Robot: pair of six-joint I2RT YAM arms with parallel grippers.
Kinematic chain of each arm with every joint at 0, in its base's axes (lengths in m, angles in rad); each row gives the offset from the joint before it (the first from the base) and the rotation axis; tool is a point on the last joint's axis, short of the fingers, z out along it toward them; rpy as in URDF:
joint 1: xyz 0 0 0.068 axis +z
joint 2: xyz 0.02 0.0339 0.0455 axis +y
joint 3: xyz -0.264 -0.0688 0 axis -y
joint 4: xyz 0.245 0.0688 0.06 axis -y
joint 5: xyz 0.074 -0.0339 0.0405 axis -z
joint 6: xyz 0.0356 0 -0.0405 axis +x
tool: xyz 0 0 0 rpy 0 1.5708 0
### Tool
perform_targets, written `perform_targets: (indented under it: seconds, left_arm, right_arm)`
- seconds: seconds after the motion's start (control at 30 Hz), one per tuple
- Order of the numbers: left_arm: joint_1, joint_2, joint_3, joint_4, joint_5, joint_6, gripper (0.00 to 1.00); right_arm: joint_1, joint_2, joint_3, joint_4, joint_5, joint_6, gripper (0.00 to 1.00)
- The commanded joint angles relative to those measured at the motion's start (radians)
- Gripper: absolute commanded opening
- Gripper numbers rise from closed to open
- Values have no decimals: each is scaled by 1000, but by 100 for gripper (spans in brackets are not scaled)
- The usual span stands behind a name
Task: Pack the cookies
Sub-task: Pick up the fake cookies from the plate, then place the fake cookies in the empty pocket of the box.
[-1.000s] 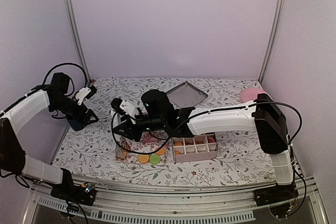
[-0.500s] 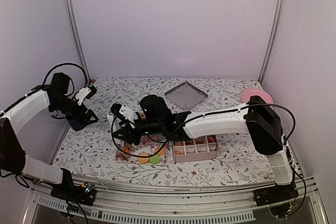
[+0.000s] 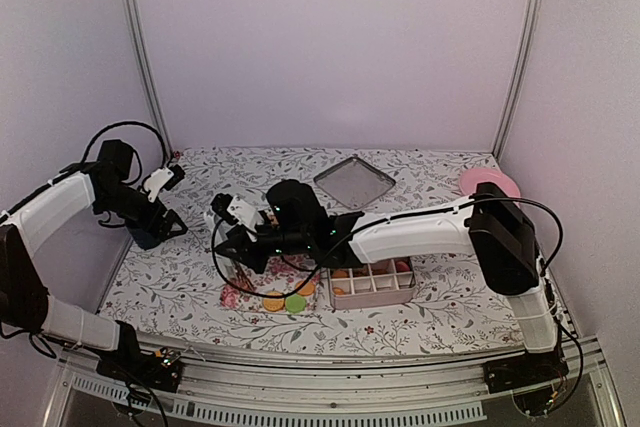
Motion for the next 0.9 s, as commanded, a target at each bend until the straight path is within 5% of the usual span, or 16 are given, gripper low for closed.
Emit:
perform_targets:
  seconds: [0.0, 0.27, 0.5, 0.87]
  left_arm:
    - [7, 0, -7, -2, 5, 12, 94]
    - [7, 0, -7, -1, 4, 13, 94]
    - [6, 6, -5, 1, 13, 13, 94]
    - [2, 22, 5, 6, 30, 4, 94]
  right_arm:
    - [-4, -73, 14, 34, 26, 0, 0]
    - [-23, -214, -91, 53, 40, 19, 0]
    - [-79, -518, -392, 50, 101, 30, 0]
    - [-113, -885, -699, -146, 241, 43, 0]
